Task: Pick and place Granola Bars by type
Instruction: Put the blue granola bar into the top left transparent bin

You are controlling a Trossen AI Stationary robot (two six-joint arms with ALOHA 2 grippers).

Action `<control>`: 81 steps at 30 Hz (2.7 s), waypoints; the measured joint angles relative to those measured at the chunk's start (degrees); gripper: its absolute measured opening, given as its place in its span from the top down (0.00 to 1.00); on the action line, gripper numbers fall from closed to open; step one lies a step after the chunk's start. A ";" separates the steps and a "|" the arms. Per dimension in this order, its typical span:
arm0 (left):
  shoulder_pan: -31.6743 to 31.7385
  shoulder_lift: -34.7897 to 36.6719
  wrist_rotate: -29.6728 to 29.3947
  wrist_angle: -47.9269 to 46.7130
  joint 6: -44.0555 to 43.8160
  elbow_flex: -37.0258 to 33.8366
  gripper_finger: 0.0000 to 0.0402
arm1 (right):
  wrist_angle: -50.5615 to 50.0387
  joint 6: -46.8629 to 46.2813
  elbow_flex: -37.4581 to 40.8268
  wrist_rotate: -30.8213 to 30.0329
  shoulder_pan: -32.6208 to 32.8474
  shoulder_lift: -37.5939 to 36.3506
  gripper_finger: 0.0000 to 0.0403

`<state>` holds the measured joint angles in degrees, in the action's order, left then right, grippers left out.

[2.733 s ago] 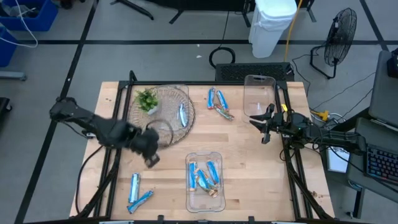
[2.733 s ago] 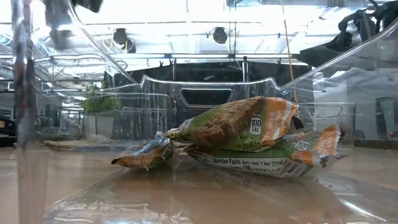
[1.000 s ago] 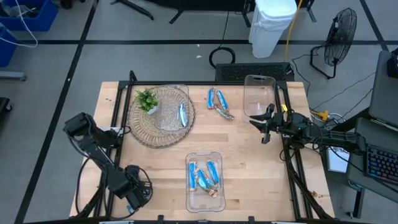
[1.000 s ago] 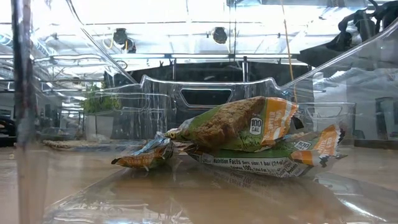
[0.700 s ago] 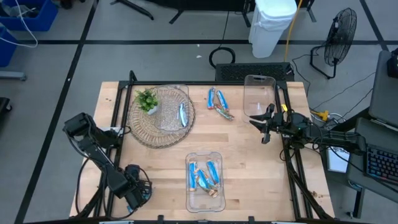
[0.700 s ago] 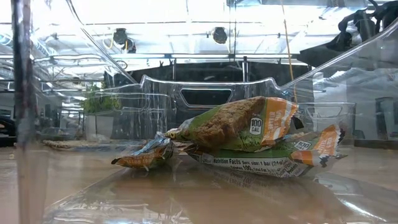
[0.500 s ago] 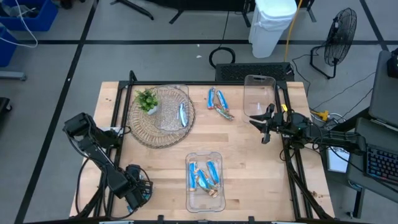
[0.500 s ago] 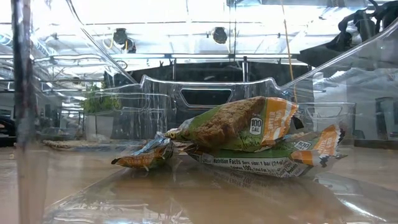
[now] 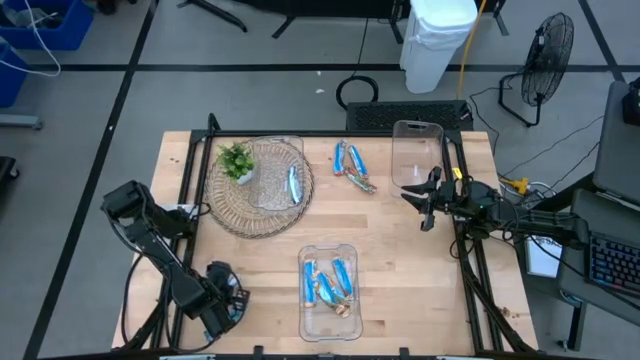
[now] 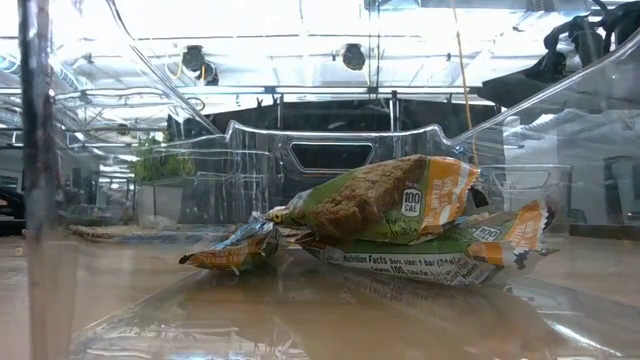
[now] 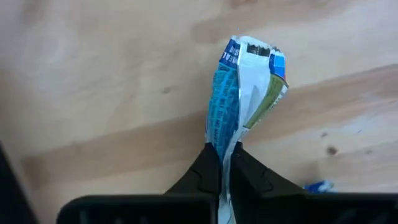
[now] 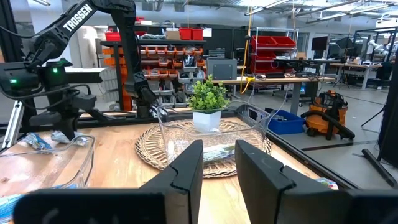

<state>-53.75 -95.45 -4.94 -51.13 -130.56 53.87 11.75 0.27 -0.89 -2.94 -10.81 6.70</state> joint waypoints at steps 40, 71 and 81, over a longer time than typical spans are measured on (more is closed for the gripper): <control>33.56 19.79 -32.18 36.51 101.58 -0.04 0.98 | 0.02 -0.02 0.02 0.00 0.02 0.02 0.79; 71.96 51.65 -3.24 82.54 109.31 -29.04 0.98 | 0.17 0.00 0.00 0.00 0.01 0.28 0.79; 77.15 37.37 -3.84 37.33 101.30 -10.46 0.98 | 0.15 -0.02 0.00 0.00 0.01 0.28 0.79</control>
<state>23.40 -58.09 -8.78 -13.81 -29.27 43.41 11.90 0.26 -0.89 -2.94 -10.80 6.98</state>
